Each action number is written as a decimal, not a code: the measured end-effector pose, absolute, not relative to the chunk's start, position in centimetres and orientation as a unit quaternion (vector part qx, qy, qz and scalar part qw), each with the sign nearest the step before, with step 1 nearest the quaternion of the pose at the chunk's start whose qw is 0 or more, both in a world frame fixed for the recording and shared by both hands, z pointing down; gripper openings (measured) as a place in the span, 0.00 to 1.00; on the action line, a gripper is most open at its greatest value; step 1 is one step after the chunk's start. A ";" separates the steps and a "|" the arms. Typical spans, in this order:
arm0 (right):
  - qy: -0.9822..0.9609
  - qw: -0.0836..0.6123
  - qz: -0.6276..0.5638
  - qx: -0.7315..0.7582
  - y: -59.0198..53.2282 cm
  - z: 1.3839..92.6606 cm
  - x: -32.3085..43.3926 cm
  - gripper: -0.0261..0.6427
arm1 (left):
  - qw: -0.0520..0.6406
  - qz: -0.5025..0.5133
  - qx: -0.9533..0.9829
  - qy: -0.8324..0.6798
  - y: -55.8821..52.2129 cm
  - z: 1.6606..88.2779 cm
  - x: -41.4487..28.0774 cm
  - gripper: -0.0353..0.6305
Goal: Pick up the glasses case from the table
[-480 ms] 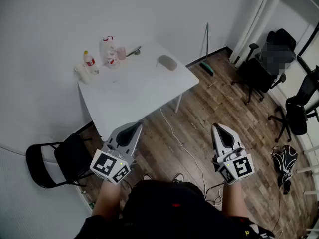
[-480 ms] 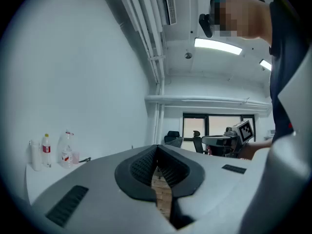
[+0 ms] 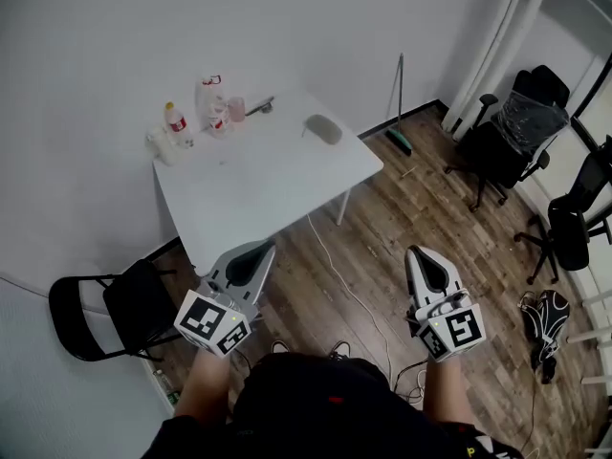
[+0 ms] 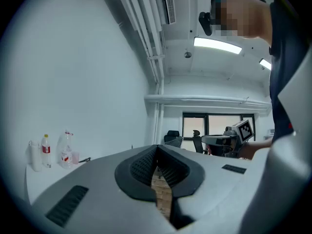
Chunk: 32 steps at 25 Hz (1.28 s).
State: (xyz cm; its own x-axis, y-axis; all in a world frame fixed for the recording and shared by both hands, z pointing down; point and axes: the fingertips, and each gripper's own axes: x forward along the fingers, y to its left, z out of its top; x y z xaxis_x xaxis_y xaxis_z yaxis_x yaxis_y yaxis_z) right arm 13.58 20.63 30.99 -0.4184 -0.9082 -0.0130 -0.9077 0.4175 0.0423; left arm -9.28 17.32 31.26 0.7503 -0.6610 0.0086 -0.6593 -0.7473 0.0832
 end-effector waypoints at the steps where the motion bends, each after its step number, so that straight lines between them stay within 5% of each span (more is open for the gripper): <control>1: -0.842 0.003 -0.021 0.539 20.5 30.9 13.6 0.07 | 0.041 -0.011 0.934 -0.354 17.3 31.3 -9.2 0.08; 32: -0.861 0.023 0.016 0.507 14.5 36.4 24.1 0.07 | 0.057 0.008 0.909 -0.412 12.5 34.4 -0.4 0.08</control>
